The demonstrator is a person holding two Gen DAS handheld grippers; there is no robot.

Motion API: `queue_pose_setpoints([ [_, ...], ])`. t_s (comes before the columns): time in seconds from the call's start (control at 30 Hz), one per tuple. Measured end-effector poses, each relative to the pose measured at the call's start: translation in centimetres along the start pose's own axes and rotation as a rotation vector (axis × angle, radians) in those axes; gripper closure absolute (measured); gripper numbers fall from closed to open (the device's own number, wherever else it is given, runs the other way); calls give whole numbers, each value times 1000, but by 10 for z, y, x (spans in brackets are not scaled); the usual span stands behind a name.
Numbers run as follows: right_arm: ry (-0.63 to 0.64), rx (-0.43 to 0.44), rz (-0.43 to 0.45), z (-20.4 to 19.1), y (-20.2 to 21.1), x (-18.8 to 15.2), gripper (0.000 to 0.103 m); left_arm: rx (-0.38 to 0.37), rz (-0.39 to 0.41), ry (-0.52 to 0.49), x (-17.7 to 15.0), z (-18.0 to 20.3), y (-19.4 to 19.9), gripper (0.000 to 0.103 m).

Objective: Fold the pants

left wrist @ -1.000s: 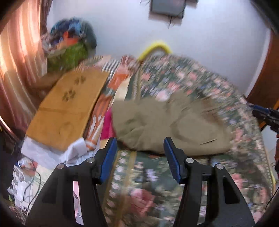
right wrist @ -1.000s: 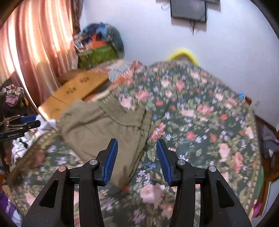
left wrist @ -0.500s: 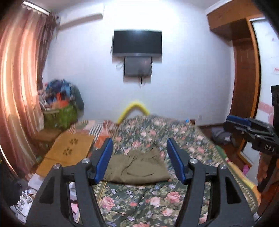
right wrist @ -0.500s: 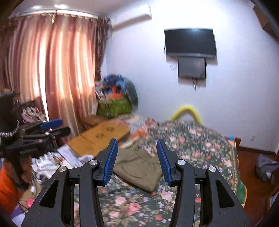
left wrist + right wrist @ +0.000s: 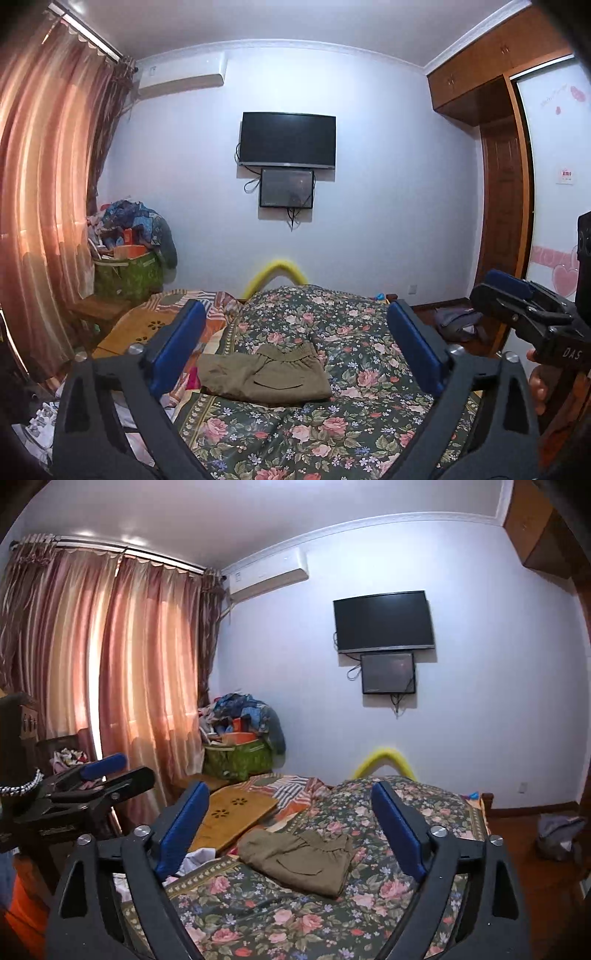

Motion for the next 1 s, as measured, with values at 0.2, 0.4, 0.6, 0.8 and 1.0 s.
queue_pose_setpoints([
  [0.2, -14, -34, 23, -1, 10, 0, 1, 5, -8, 3, -5, 1, 8, 0],
  [0.4, 9, -65, 53, -3, 17, -1, 0, 7, -13, -4, -7, 5, 10, 0],
  [0.6, 27, -70, 47, -6, 19, -3, 0, 4, -20, -2, -10, 6, 8, 0],
  [0.8, 41, -66, 38, -10, 20, -6, 0, 7, -22, -2, -11, 6, 7, 0],
  [1.0, 45, -68, 33, -12, 19, -7, 0, 4, -25, -2, -14, 8, 7, 0],
])
Point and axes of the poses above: each gripper's, at about its wrist camera, not at the fingertips, and y roughly against the way its jaws point, z to its right, x to its top, the point moved 9 cm from there along -y, roughly the way its jaws point, and after that the axes turned 12 degrees about -y, right-handed, at the moved point
